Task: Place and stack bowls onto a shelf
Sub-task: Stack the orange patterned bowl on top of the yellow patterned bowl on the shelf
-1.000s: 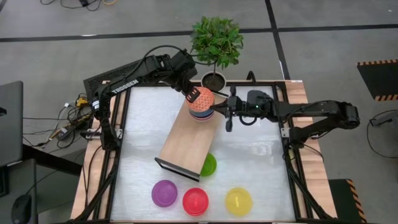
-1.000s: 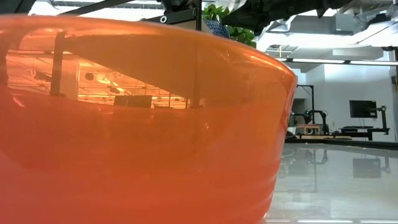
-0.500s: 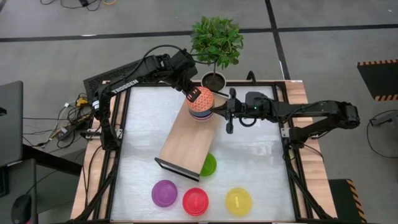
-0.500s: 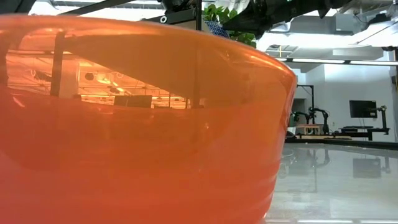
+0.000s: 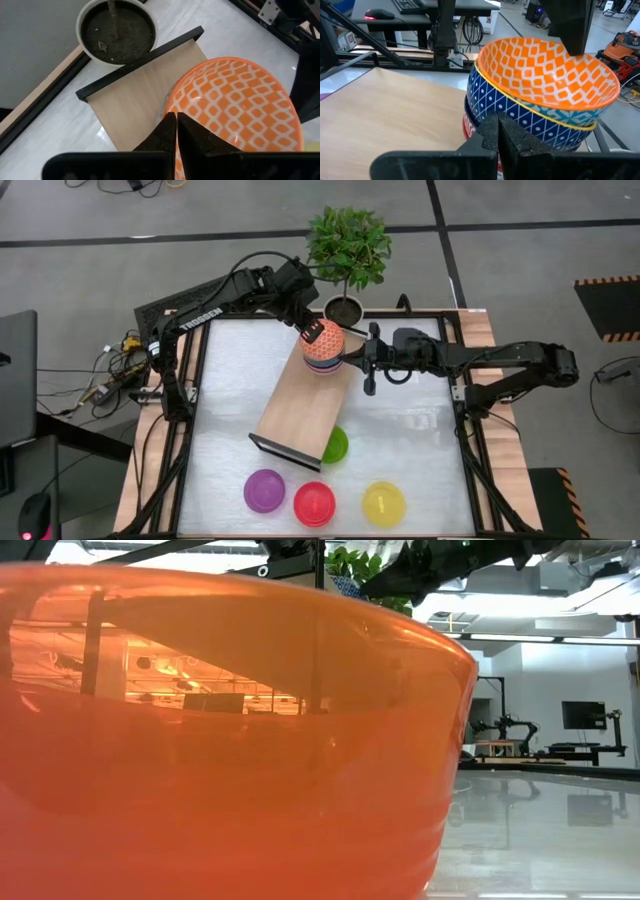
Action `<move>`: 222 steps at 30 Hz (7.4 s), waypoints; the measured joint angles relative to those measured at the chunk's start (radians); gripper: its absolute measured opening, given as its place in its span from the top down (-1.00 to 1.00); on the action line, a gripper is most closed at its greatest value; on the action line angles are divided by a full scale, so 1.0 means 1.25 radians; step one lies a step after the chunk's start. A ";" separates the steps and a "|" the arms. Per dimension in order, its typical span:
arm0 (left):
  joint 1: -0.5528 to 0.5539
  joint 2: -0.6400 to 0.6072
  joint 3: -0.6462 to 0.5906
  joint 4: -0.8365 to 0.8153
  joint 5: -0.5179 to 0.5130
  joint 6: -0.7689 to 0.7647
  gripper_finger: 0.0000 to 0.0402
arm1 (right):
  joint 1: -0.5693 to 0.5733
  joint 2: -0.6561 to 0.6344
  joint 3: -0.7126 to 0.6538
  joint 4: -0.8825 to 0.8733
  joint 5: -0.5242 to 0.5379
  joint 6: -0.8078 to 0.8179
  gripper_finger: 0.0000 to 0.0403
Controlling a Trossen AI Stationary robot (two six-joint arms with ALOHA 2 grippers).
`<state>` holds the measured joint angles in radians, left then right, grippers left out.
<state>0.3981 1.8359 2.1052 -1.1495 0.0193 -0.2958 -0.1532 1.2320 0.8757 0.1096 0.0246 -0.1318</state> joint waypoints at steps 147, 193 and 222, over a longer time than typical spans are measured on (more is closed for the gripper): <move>0.009 0.066 0.103 -0.096 -0.173 -0.011 1.00 | 0.004 0.051 0.000 0.122 0.061 -0.153 0.90; -0.009 0.063 0.157 -0.115 -0.086 -0.024 1.00 | 0.004 0.051 0.000 0.084 0.062 -0.167 0.90; -0.009 0.063 0.152 -0.143 -0.115 -0.024 1.00 | 0.000 0.063 0.000 0.079 0.068 -0.167 0.90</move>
<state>0.3866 1.9152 2.2946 -1.3278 -0.1246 -0.3252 -0.1535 1.3106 0.8761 0.2082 0.1099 -0.3408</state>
